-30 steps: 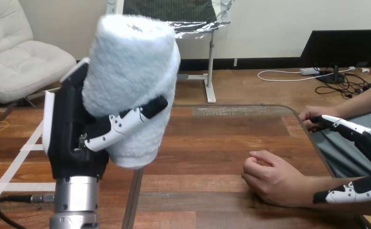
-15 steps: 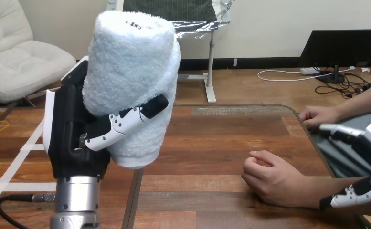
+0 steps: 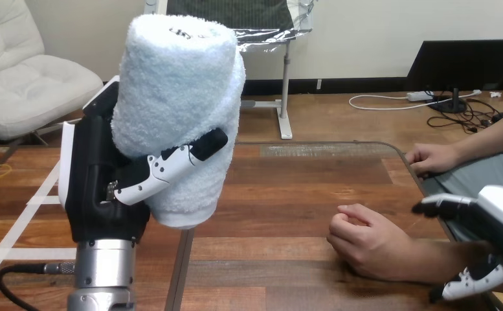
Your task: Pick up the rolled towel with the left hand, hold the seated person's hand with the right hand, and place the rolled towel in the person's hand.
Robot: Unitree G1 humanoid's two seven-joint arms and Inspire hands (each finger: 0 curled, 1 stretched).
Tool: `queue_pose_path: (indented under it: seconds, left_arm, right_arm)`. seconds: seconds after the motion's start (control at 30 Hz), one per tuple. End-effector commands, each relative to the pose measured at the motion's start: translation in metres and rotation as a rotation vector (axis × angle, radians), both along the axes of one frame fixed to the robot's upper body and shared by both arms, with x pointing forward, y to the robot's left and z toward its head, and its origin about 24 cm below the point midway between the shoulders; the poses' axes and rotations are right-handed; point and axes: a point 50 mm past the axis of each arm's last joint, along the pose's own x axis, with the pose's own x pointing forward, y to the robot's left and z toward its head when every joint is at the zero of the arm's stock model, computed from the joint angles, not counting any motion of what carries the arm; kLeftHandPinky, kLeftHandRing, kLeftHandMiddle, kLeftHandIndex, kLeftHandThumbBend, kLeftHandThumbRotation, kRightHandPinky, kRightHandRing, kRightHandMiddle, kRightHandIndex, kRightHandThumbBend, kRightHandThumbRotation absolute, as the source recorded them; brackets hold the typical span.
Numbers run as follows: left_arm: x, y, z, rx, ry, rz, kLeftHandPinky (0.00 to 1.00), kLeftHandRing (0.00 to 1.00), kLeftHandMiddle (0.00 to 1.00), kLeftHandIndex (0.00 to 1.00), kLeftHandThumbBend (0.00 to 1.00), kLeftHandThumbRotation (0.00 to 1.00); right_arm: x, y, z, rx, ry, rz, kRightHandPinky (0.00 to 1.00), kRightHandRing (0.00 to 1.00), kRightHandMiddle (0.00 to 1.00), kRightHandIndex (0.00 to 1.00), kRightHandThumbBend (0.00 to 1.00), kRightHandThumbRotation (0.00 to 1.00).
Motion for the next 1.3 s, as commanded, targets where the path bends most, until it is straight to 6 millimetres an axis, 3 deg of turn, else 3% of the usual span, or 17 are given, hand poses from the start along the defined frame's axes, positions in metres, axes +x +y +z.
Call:
queue_pose_path:
  seconds: [0.0, 0.57, 0.87, 1.27]
  left_arm:
    - [0.005, 0.0, 0.016, -0.016, -0.084, -0.007, 0.17, 0.24, 0.31, 0.36, 0.45, 0.0]
    - [0.006, 0.002, 0.016, -0.022, -0.087, -0.015, 0.18, 0.24, 0.31, 0.36, 0.44, 0.0]
    - [0.006, 0.003, 0.016, -0.033, -0.089, -0.019, 0.17, 0.23, 0.31, 0.36, 0.42, 0.0]
    - [0.006, 0.005, 0.017, -0.038, -0.097, -0.018, 0.18, 0.24, 0.31, 0.36, 0.43, 0.0]
  right_arm:
    - [0.017, 0.003, 0.016, -0.019, -0.052, 0.028, 0.79, 0.8, 0.8, 0.8, 1.0, 0.07]
    - [0.019, 0.005, 0.001, -0.047, 0.034, 0.037, 0.79, 0.81, 0.8, 0.81, 1.0, 0.11]
    - [0.019, 0.008, -0.006, -0.077, 0.073, 0.029, 0.78, 0.81, 0.8, 0.81, 1.0, 0.05]
    - [0.021, 0.009, -0.014, -0.107, 0.104, 0.004, 0.67, 0.79, 0.81, 0.8, 1.0, 0.01]
